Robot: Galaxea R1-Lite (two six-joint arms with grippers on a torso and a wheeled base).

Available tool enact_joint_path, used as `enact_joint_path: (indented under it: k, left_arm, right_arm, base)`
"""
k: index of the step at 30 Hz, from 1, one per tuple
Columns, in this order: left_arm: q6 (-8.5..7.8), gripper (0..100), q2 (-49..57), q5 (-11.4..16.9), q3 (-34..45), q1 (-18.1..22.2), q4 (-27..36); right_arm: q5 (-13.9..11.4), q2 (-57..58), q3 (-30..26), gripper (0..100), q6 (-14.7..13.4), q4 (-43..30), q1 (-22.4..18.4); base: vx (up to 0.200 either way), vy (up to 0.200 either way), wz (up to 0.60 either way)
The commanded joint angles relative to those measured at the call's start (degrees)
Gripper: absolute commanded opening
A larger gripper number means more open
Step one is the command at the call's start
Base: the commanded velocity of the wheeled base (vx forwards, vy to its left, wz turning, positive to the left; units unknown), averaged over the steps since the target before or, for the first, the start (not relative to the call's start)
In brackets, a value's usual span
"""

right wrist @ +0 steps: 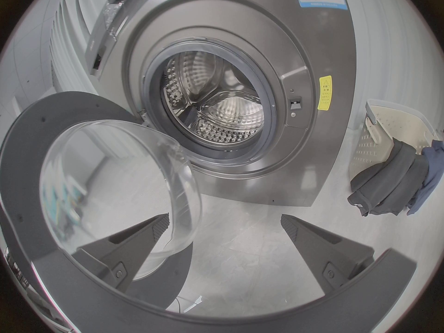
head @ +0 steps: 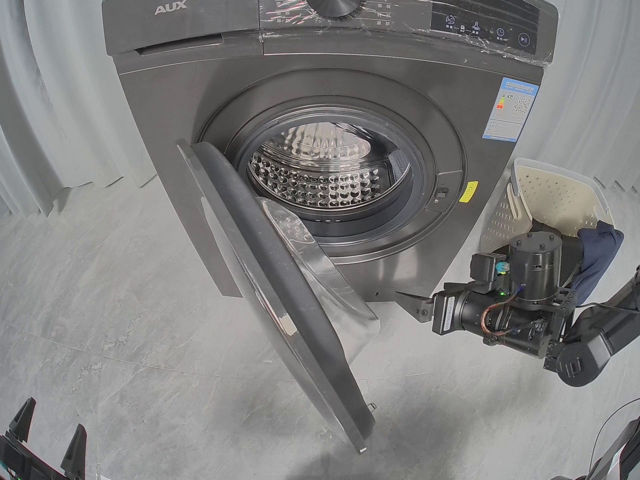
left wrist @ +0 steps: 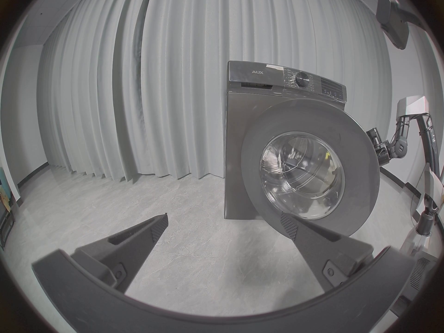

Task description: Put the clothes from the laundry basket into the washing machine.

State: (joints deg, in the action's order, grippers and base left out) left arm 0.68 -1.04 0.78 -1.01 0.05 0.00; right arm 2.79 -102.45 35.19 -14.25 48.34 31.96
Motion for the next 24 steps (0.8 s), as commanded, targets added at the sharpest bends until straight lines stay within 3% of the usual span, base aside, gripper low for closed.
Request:
enact_joint_path:
  k: [1,6,15,24]
  left_arm:
    - [0.02,100,0.9,0.0,1.0,0.0,0.0]
    - [0.02,100,0.9,0.0,1.0,0.0,0.0]
    - [0.02,100,0.9,0.0,1.0,0.0,0.0]
    - [0.02,100,0.9,0.0,1.0,0.0,-0.1]
  right_arm:
    - [0.1,-7.1,4.1,100,-0.1,0.4,-1.0]
    - [0.1,-10.1,6.7,100,-0.1,-0.1,0.2]
    - [0.1,-9.4,5.3,100,-0.3,0.2,5.9]
    - [0.2,-10.2,5.9,100,0.2,0.5,5.1]
  base:
    - [0.000,0.000,0.00]
    - [0.000,0.000,0.00]
    - [0.000,0.000,0.00]
    - [0.000,0.000,0.00]
